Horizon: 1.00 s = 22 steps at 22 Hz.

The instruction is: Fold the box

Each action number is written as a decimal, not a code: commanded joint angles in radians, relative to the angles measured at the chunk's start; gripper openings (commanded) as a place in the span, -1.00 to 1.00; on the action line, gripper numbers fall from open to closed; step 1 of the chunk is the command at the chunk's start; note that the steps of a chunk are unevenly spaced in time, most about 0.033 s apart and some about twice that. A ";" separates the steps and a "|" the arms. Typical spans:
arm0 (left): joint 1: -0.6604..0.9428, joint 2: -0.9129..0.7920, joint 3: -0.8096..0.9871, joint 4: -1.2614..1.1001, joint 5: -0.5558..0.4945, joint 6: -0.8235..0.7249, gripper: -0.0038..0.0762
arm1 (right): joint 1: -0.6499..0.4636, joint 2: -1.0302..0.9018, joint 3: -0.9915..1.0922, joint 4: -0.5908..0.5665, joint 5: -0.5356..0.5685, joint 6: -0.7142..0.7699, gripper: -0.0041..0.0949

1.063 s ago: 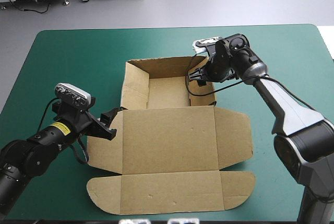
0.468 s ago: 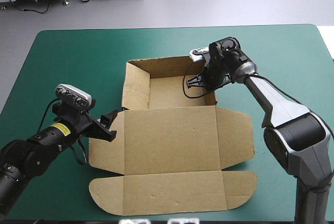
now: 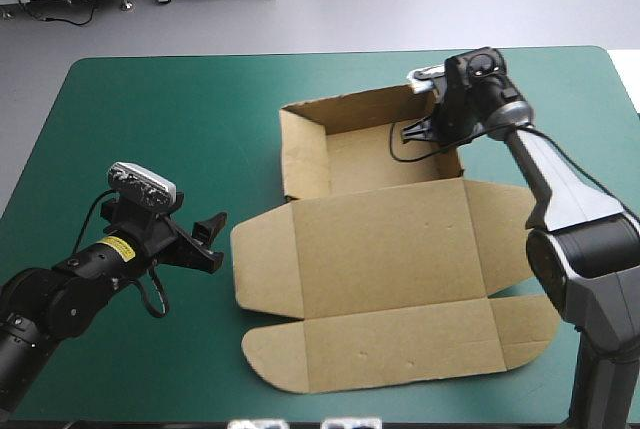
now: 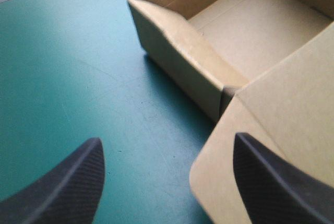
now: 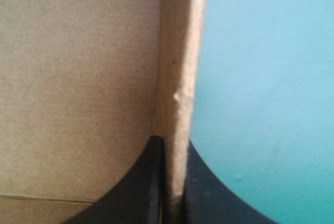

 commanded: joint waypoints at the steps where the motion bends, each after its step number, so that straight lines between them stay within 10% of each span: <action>1: -0.004 -0.013 -0.027 -0.011 -0.056 -0.004 0.34 | -0.125 -0.079 -0.059 -0.061 0.013 -0.012 -0.97; 10: -0.004 -0.013 -0.027 0.017 -0.056 -0.004 0.34 | -0.592 -0.105 -0.061 0.089 0.013 -0.058 -0.96; 22: -0.004 -0.013 -0.027 0.017 -0.047 -0.001 0.34 | -0.694 0.021 -0.059 0.107 -0.015 -0.067 -0.96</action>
